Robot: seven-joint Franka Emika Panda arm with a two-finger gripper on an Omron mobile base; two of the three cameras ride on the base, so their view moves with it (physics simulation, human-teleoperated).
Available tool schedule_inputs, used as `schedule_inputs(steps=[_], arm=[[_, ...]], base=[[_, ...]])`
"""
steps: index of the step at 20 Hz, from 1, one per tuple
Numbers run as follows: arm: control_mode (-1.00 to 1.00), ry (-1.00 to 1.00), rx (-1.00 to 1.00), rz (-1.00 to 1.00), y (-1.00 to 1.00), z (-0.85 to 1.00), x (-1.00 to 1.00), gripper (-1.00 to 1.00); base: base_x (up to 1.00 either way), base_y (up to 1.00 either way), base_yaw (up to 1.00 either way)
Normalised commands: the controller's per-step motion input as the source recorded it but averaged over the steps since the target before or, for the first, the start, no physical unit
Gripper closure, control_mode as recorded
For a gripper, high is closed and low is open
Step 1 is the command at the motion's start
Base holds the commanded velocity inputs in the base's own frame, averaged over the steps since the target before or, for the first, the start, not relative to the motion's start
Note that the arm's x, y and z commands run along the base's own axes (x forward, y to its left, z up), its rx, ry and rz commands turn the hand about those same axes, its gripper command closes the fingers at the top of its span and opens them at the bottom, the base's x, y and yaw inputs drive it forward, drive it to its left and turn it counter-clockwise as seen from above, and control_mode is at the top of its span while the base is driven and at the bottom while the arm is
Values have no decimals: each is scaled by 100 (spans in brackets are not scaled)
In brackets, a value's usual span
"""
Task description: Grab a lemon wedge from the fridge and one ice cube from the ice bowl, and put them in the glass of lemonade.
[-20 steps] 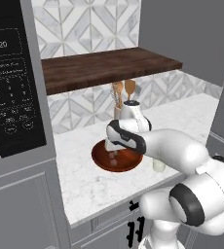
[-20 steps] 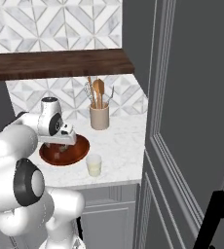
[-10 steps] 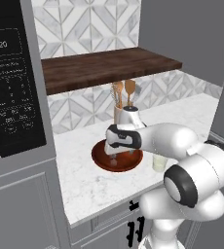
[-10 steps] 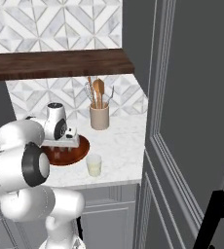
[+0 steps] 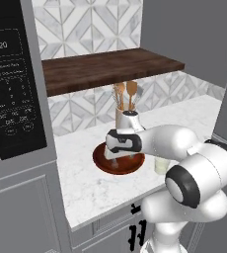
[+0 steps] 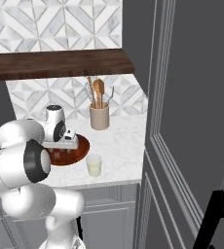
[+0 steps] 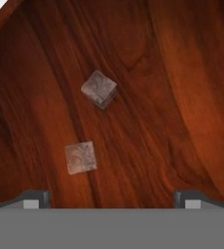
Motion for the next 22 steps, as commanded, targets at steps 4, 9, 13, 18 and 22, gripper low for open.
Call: schedule_inputs(steps=[4, 9, 13, 18, 22], arm=[[-100, 0, 0, 0, 0, -5, 0, -100], [-100, 0, 0, 0, 0, 0, 0, -100], [-100, 0, 0, 0, 3, 0, 14, -100], [-100, 0, 0, 0, 13, -2, 12, -100], [-100, 0, 0, 0, 7, -12, -1, -100]], base=[[0, 0, 0], [0, 0, 0], [0, 0, 0], [0, 0, 0], [0, 0, 0]])
